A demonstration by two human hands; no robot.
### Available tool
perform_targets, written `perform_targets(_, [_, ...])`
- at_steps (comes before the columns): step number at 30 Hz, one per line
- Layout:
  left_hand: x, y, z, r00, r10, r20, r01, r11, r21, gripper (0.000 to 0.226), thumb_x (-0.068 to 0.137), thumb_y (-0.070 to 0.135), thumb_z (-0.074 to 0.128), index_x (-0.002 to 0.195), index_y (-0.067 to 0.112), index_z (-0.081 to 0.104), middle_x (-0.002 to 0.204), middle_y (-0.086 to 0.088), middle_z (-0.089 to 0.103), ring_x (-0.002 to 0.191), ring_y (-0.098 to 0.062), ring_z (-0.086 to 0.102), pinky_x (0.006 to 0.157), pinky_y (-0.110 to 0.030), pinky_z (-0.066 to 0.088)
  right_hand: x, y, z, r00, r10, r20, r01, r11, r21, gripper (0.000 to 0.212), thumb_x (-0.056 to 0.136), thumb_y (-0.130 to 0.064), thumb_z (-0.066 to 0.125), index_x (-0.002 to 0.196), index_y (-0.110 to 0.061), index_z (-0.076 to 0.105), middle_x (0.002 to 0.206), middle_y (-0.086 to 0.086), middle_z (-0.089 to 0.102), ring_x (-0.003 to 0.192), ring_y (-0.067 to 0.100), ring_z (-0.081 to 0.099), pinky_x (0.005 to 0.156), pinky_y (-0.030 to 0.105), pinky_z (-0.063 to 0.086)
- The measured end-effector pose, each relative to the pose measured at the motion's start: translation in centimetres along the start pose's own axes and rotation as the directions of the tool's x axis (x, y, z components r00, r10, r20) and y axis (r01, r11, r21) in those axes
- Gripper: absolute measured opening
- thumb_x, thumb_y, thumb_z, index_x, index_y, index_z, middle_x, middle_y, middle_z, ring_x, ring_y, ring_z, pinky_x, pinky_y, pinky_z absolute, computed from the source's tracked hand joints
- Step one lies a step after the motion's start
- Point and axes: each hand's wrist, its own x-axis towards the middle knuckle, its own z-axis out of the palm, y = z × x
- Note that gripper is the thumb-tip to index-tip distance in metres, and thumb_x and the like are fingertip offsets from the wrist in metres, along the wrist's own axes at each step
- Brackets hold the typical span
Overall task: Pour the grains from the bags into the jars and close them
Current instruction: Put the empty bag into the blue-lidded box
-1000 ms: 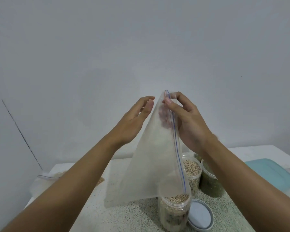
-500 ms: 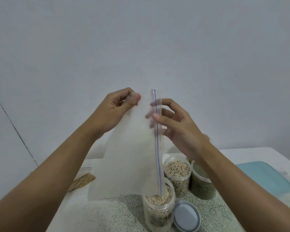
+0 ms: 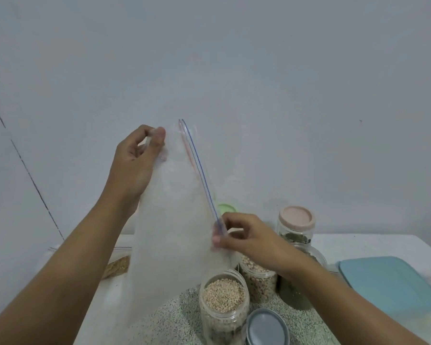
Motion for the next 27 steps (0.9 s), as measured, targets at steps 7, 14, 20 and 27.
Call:
perform_targets(7, [-0.5, -2.6, -1.2, 0.991, -0.132, 0.029, 0.129, 0.987, 0.099, 0.042, 0.096, 0.048, 0.058, 0.087, 0.008, 0.066, 0.065, 0.006, 0.06, 0.063, -0.007, 0.057, 0.07, -0.017, 0.047, 0.7, 0.9, -3.2, 0.958, 0.024, -0.285, 0.021, 0.988, 0.154, 0.014, 0.093, -0.018, 0.073, 0.097, -0.005, 0.069, 0.094, 0.02, 0.068, 0.072, 0.032, 0.074, 0.059, 0.024, 0.051])
perform_targets(14, [-0.6, -3.4, -3.4, 0.922, -0.304, 0.239, 0.292, 0.953, 0.086, 0.021, 0.091, 0.034, 0.073, 0.096, 0.013, 0.078, 0.079, -0.012, 0.065, 0.07, -0.018, 0.058, 0.068, -0.028, 0.046, 0.4, 0.9, -6.4, 0.927, 0.138, -0.348, 0.013, 0.917, 0.398, 0.029, 0.069, -0.012, 0.087, 0.095, -0.006, 0.075, 0.089, 0.018, 0.069, 0.069, 0.024, 0.066, 0.064, 0.029, 0.054])
perform_targets(20, [-1.6, -4.1, -0.9, 0.878, -0.339, 0.339, 0.392, 0.915, -0.099, 0.017, 0.101, 0.02, 0.057, 0.107, 0.012, 0.07, 0.088, -0.005, 0.068, 0.07, -0.016, 0.062, 0.058, -0.025, 0.052, -1.3, 1.3, -7.1, 0.901, 0.268, -0.341, 0.077, 0.675, 0.734, 0.038, 0.079, -0.007, 0.067, 0.116, -0.017, 0.068, 0.096, 0.01, 0.074, 0.074, 0.021, 0.073, 0.061, 0.03, 0.06])
perform_targets(27, [-3.3, -4.6, 4.4, 0.912, -0.32, 0.255, 0.365, 0.918, -0.153, 0.017, 0.105, 0.018, 0.052, 0.112, 0.024, 0.066, 0.064, 0.007, 0.057, 0.048, -0.008, 0.049, 0.047, -0.019, 0.046, -4.4, 3.2, -9.1, 0.858, 0.314, -0.406, 0.237, 0.459, 0.856, 0.04, 0.084, -0.01, 0.071, 0.124, -0.012, 0.071, 0.116, 0.005, 0.071, 0.113, 0.017, 0.065, 0.111, 0.034, 0.047])
